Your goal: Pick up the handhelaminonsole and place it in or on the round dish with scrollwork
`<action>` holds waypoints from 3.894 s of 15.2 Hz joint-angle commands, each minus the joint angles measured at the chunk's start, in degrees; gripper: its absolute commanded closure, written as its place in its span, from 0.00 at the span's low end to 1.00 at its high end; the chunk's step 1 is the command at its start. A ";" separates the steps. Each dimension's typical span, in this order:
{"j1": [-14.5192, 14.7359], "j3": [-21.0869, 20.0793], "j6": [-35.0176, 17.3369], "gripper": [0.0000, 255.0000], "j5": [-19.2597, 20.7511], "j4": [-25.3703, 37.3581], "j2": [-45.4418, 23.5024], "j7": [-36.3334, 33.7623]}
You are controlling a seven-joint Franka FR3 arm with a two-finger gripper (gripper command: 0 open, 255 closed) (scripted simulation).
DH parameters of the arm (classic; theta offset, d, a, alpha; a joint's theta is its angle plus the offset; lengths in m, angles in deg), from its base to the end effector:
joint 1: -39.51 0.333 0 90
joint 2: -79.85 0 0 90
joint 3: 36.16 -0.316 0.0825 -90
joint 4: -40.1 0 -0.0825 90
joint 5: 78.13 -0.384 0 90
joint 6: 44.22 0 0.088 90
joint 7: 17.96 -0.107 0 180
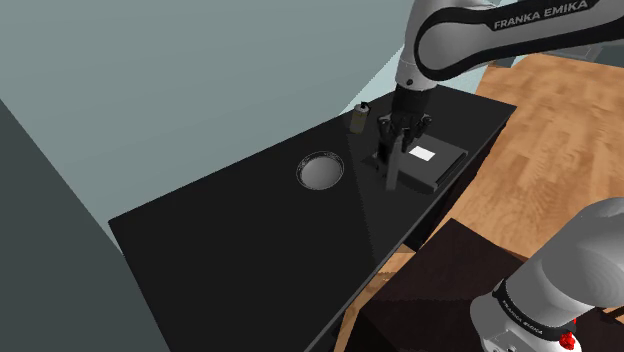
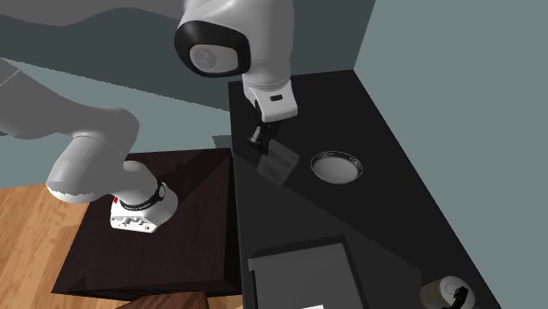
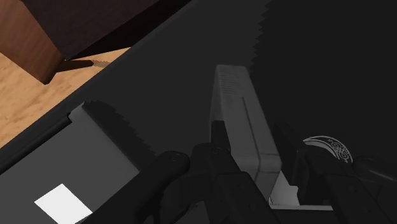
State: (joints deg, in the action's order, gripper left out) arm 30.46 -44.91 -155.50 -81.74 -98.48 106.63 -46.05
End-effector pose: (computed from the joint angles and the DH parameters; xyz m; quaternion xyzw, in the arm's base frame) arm 0.4064 0.0054 0.4761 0.9644 -0.2645 -0.0051 0.0064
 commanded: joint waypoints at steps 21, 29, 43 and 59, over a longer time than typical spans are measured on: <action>2.49 -5.67 11.33 1.00 6.78 48.27 -37.60 -10.80; 2.37 -5.58 5.26 1.00 6.91 42.46 -37.86 -10.95; 2.41 -5.36 -4.38 1.00 7.67 34.95 -40.07 -11.52; 2.39 -5.51 0.98 0.00 7.19 38.97 -38.69 -11.19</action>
State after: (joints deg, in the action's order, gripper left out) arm 32.87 -50.37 -156.27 -74.38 -60.74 67.46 -57.36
